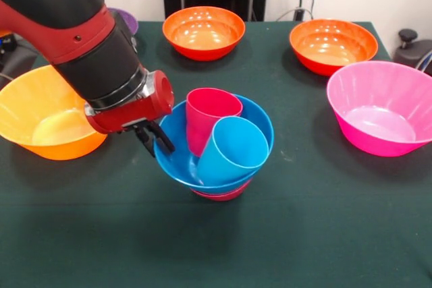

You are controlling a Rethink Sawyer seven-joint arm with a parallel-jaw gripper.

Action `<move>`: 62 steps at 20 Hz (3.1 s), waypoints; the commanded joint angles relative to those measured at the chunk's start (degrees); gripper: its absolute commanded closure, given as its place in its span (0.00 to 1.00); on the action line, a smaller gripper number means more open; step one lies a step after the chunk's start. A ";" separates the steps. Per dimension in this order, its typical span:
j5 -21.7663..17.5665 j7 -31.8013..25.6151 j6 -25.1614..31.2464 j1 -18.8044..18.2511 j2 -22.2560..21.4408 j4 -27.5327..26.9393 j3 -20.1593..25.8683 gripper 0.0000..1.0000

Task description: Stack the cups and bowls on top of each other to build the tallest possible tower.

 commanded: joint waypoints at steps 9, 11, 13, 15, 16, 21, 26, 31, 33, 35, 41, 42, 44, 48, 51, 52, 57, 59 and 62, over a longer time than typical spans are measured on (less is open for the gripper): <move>-5.37 -13.72 -2.31 -0.37 -3.00 5.67 0.02 0.00; -5.29 -13.26 -3.04 -0.56 -3.01 6.41 0.16 0.00; -5.20 -12.65 -3.73 -0.68 -3.09 7.27 0.30 0.00; -4.96 -11.88 -4.36 -0.91 -3.14 8.45 0.44 0.00; -5.00 -11.43 -4.85 -0.93 -3.24 9.00 0.44 0.00; -4.86 -7.92 -8.76 -0.86 -3.76 12.72 0.63 0.00; -4.71 -5.10 -11.73 -1.12 -4.54 16.37 0.12 0.00; -4.83 -4.26 -13.64 -0.98 -4.59 17.95 -0.64 0.00; -4.90 -4.46 -14.18 -0.82 -4.05 17.90 -0.74 0.00; -4.90 -4.74 -14.76 -0.61 -3.12 17.69 -0.80 0.00; -5.03 -4.39 -16.08 0.51 -1.77 16.39 -1.07 0.00; -5.03 -4.44 -16.03 0.61 -1.66 16.16 -1.07 0.00; -5.23 -4.92 -16.25 0.52 -1.19 15.88 -1.00 0.00; -5.31 -6.65 -15.27 0.60 -0.15 13.85 -0.74 0.00; -5.20 -8.17 -13.87 1.13 0.78 11.24 -0.48 0.00; -5.18 -8.52 -13.64 1.26 1.07 10.65 -0.37 0.00; -5.29 -10.38 -13.39 2.23 4.14 6.68 0.26 0.00; -5.26 -10.45 -13.10 2.57 4.50 5.77 0.32 0.00; -5.55 -10.00 -13.83 1.87 3.85 7.53 0.41 0.00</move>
